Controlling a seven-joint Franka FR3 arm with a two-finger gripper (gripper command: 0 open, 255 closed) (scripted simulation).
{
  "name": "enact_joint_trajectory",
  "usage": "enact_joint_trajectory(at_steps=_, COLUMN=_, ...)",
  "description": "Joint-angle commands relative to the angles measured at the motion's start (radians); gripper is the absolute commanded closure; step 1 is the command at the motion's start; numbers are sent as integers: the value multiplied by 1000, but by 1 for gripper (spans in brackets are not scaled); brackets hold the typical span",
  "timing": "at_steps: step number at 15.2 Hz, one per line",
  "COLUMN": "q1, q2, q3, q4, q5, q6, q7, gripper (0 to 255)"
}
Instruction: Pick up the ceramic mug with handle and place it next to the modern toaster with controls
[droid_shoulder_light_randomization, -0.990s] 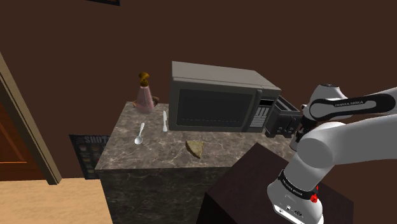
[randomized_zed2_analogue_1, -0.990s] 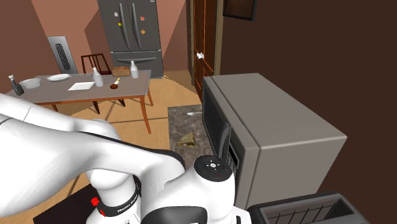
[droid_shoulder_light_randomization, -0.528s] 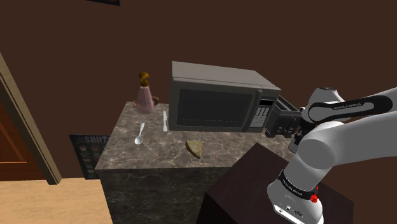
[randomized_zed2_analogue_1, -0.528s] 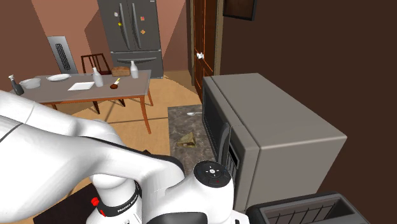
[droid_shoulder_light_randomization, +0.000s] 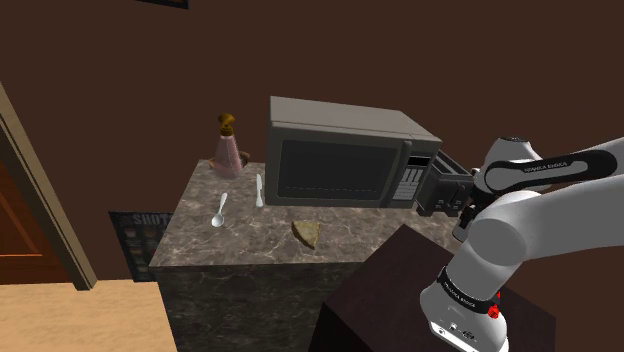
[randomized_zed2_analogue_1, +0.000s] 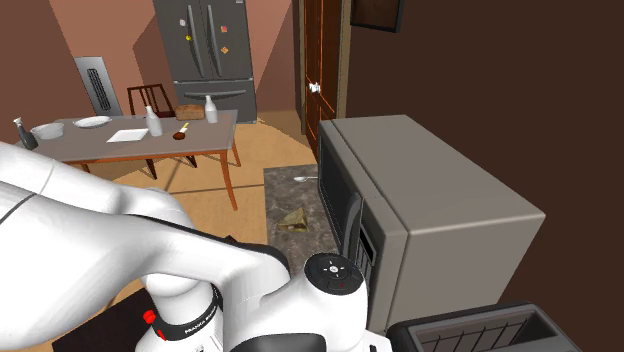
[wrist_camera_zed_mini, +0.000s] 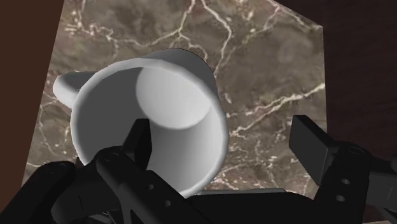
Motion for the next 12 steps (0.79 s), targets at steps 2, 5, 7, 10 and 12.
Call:
enact_joint_trajectory(at_steps=2, q1=-41, q2=-31, q3=63, q4=-3, q5=35, q6=-43, q7=-18, gripper=0)
enact_joint_trajectory(at_steps=5, q1=-120, q2=-117, q3=213, q4=1, q5=126, q6=-163, q7=-59, gripper=0)
enact_joint_trajectory(at_steps=7, q1=-119, q2=-118, q3=212, q4=1, q5=124, q6=-164, q7=-58, gripper=0)
enact_joint_trajectory(at_steps=10, q1=-119, q2=-119, q3=211, q4=1, q5=124, q6=-165, q7=-58, gripper=0)
enact_joint_trajectory(at_steps=12, q1=-119, q2=-119, q3=211, q4=1, q5=124, q6=-165, q7=-58, gripper=0)
